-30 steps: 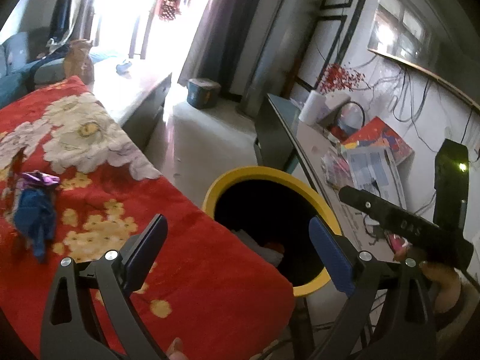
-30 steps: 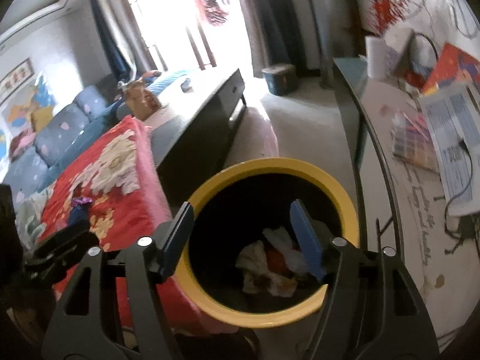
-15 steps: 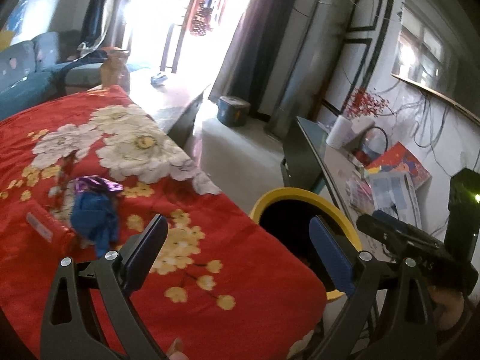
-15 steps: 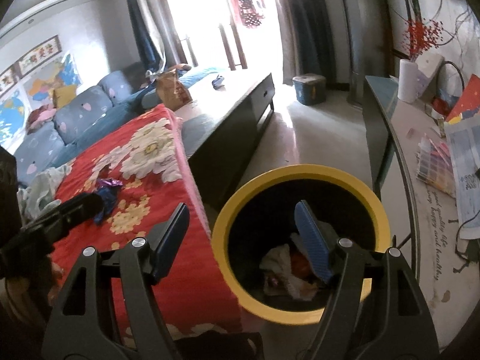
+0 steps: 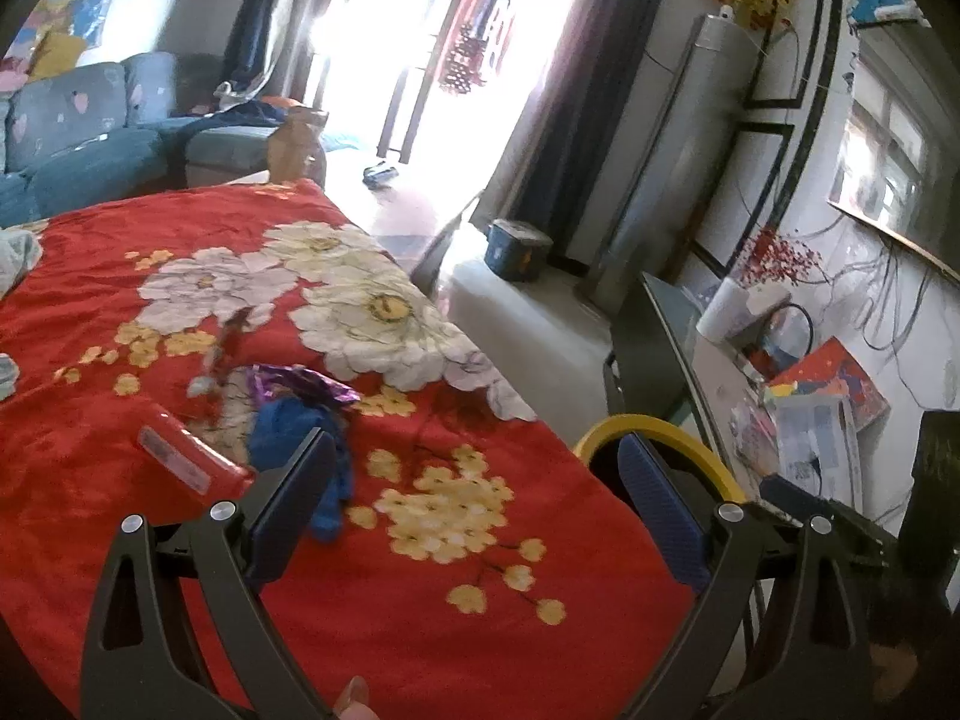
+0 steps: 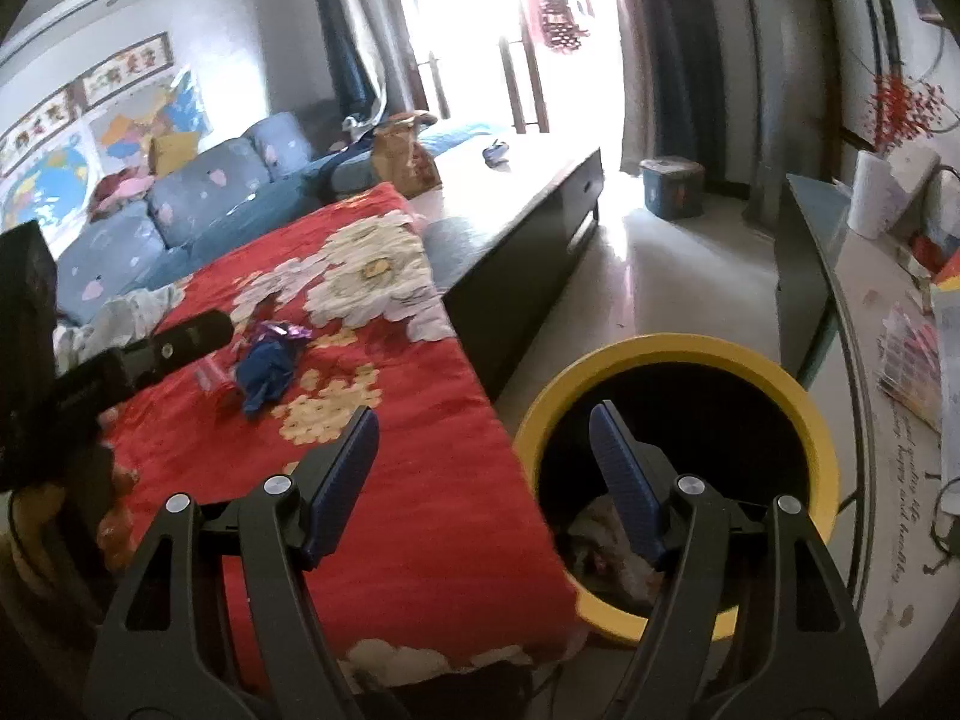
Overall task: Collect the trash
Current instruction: 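Move both tools back from the bin to the trash on the bedspread, then grasp the red cylindrical can with the left tool while the right tool grasps the blue cloth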
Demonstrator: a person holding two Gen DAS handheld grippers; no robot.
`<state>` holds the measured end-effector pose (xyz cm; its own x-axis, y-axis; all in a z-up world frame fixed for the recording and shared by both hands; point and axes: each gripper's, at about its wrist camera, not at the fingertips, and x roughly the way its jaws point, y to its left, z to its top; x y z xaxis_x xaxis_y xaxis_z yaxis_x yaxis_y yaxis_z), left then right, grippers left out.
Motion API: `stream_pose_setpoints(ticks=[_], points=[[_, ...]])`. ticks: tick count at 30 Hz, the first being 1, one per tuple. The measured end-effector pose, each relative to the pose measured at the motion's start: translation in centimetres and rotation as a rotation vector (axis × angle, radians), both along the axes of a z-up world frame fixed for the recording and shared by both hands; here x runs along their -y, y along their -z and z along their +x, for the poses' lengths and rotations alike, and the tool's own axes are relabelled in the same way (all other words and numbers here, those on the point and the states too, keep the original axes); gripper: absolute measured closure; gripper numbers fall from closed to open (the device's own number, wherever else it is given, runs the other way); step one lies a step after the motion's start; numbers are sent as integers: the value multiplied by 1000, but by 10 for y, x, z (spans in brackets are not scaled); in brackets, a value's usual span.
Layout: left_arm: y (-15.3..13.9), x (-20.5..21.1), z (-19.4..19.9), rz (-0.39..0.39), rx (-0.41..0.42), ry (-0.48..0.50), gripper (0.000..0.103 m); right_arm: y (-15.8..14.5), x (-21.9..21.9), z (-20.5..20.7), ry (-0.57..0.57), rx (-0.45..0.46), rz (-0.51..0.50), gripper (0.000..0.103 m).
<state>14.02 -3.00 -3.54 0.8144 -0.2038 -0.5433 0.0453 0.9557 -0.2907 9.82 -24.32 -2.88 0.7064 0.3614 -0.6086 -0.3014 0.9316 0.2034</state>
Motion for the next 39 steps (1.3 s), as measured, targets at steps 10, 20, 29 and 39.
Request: stream_pose_setpoints(ticks=[10, 20, 29, 39], points=[[1, -38, -5, -18, -8, -88, 11, -2, -40, -1, -86, -4, -6, 38], [5, -86, -14, -50, -21, -199, 11, 2, -84, 8, -169, -21, -13, 39], [14, -123, -20, -88, -46, -280, 12, 15, -126, 29, -238, -79, -4, 54], [34, -150, -17, -163, -100, -308, 19, 36, -165, 50, -298, -168, -2, 73]])
